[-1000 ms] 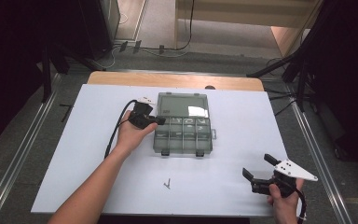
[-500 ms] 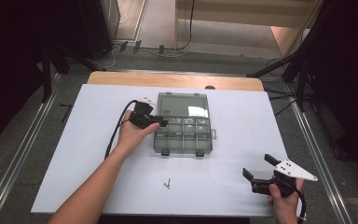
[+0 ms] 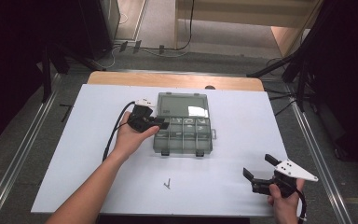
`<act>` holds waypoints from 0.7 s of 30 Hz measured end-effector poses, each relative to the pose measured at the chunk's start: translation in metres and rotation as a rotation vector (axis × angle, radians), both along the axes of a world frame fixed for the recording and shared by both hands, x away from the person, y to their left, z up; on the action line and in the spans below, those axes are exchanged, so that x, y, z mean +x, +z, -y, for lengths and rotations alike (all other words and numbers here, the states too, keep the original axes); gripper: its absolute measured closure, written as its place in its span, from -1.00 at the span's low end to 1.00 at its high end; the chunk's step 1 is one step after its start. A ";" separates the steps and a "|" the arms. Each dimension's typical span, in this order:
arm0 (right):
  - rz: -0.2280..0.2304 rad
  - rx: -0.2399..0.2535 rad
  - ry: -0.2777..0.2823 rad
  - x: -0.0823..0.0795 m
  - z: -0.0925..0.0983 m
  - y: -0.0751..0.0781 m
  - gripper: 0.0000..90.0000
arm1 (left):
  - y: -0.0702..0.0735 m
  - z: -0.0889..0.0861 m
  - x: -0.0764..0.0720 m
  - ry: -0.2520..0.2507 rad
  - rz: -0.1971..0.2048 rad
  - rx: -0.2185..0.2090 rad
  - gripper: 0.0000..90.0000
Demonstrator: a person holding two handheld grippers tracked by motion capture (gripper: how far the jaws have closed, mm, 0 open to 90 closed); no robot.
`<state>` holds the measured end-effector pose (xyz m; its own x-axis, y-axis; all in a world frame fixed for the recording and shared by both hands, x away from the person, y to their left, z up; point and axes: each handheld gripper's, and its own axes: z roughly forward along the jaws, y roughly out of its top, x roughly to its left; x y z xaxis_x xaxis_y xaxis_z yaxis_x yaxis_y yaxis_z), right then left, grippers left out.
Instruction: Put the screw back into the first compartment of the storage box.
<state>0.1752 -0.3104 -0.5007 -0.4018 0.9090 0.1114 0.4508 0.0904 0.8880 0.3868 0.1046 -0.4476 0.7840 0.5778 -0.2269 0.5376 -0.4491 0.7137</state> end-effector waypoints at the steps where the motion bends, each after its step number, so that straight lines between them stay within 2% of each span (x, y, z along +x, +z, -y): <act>1: -0.001 0.000 0.001 0.000 0.000 0.000 -1.00 | 0.001 0.000 -0.002 -0.003 0.002 -0.003 0.47; 13: 0.000 0.001 0.000 0.000 -0.002 0.000 -1.00 | 0.003 -0.005 -0.022 -0.028 0.004 -0.018 0.47; 21: 0.002 -0.006 0.001 0.000 -0.003 0.000 -1.00 | 0.001 -0.008 -0.040 -0.051 0.001 -0.022 0.47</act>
